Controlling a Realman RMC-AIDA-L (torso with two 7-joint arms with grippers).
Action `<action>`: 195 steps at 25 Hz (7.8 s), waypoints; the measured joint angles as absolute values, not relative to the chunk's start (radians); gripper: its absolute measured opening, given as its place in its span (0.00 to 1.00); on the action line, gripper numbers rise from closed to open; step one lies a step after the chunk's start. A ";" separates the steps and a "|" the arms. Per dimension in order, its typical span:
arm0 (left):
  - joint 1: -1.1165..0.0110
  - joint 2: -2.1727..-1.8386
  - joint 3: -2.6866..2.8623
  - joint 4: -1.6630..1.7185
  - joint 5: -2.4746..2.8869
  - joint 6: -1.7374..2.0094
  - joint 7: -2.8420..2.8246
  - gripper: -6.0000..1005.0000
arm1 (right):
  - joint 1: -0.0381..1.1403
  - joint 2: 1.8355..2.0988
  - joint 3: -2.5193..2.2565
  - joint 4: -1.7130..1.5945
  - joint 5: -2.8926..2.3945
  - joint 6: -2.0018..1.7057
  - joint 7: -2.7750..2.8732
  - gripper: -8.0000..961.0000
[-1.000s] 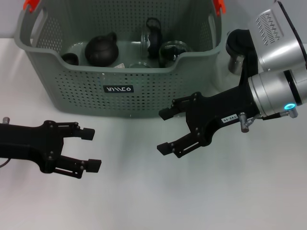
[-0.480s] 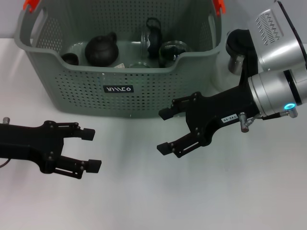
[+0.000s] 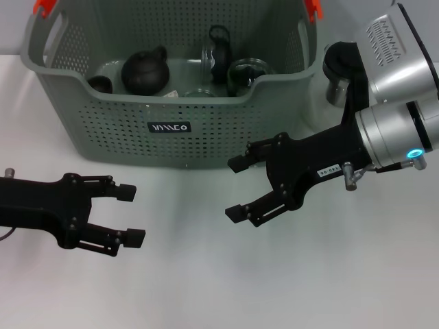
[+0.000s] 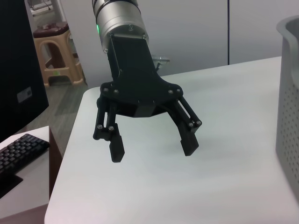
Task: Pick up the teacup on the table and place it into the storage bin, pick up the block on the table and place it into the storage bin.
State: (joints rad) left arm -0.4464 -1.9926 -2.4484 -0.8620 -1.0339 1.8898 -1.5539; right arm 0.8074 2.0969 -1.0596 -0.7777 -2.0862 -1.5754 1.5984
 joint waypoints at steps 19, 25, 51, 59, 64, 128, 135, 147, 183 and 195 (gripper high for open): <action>-0.446 -1.993 -2.445 -0.868 -1.032 1.894 -1.559 0.95 | 0.806 2.097 -1.060 -0.775 -2.086 -1.581 1.598 0.98; -0.448 -1.993 -2.445 -0.870 -1.032 1.894 -1.563 0.95 | 0.807 2.097 -1.060 -0.775 -2.086 -1.580 1.601 0.98; -0.454 -1.993 -2.445 -0.869 -1.032 1.896 -1.564 0.95 | 0.802 2.097 -1.060 -0.775 -2.087 -1.575 1.602 0.99; -0.458 -1.993 -2.453 -0.871 -1.036 1.904 -1.587 0.95 | 0.807 2.097 -1.060 -0.770 -2.088 -1.575 1.624 0.99; -0.460 -1.992 -2.453 -0.873 -1.035 1.906 -1.589 0.95 | 0.801 2.096 -1.053 -0.775 -2.083 -1.575 1.618 0.99; -0.448 -1.974 -2.553 -0.870 -1.224 2.025 -1.486 0.95 | 0.721 2.086 -0.976 -0.833 -1.915 -1.733 1.428 0.98; -0.448 -1.974 -2.553 -0.870 -1.224 2.025 -1.486 0.95 | 0.721 2.086 -0.976 -0.832 -1.915 -1.733 1.428 0.98; -0.448 -1.974 -2.553 -0.870 -1.224 2.025 -1.486 0.95 | 0.721 2.086 -0.976 -0.832 -1.915 -1.733 1.428 0.98; -0.448 -1.974 -2.553 -0.870 -1.224 2.025 -1.486 0.95 | 0.721 2.086 -0.976 -0.832 -1.915 -1.733 1.428 0.98; -0.448 -1.974 -2.553 -0.870 -1.224 2.025 -1.486 0.95 | 0.721 2.086 -0.976 -0.832 -1.915 -1.733 1.428 0.98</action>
